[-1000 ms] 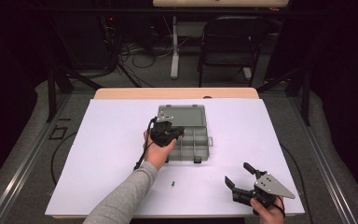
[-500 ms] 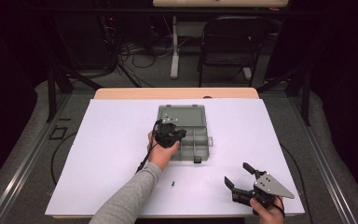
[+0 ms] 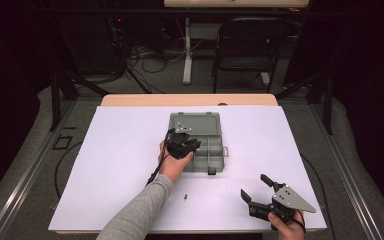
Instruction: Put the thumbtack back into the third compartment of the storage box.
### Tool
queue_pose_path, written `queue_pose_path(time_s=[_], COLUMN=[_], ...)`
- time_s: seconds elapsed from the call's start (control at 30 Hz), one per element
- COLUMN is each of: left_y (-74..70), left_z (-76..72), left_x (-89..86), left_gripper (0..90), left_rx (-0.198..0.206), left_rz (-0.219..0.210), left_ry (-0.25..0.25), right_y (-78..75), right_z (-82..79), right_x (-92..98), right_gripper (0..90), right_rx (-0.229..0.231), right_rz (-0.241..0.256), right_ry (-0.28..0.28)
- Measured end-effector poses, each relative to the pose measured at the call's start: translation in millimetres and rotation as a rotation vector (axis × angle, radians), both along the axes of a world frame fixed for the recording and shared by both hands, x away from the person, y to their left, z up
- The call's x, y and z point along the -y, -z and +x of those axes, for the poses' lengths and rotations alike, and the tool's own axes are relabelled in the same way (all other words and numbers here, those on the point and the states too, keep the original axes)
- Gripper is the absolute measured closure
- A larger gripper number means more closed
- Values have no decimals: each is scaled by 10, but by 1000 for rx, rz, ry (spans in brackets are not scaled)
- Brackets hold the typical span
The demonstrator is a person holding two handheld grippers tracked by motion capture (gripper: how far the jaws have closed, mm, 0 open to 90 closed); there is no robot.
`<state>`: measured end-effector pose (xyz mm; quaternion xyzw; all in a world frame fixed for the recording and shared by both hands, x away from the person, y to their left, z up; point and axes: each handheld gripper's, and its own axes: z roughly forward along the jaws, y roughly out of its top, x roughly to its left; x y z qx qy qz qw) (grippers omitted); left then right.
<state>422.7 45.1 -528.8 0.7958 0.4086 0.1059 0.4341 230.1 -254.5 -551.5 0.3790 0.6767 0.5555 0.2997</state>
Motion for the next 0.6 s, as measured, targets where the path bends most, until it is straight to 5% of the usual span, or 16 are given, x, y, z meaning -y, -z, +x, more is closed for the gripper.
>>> queue_pose_path(time_s=[0.27,0.6], left_y=[-90,-193], left_z=[-38,-128], left_x=[-45,-146], left_gripper=[458,415], left_rx=[42,46], left_rz=[-10,-7], left_ry=[-3,15], right_y=[-1,-2], right_z=[0,-3], right_x=[8,8], right_gripper=[143,143], right_rx=[0,0], right_rz=[1,-1], right_ry=[2,4])
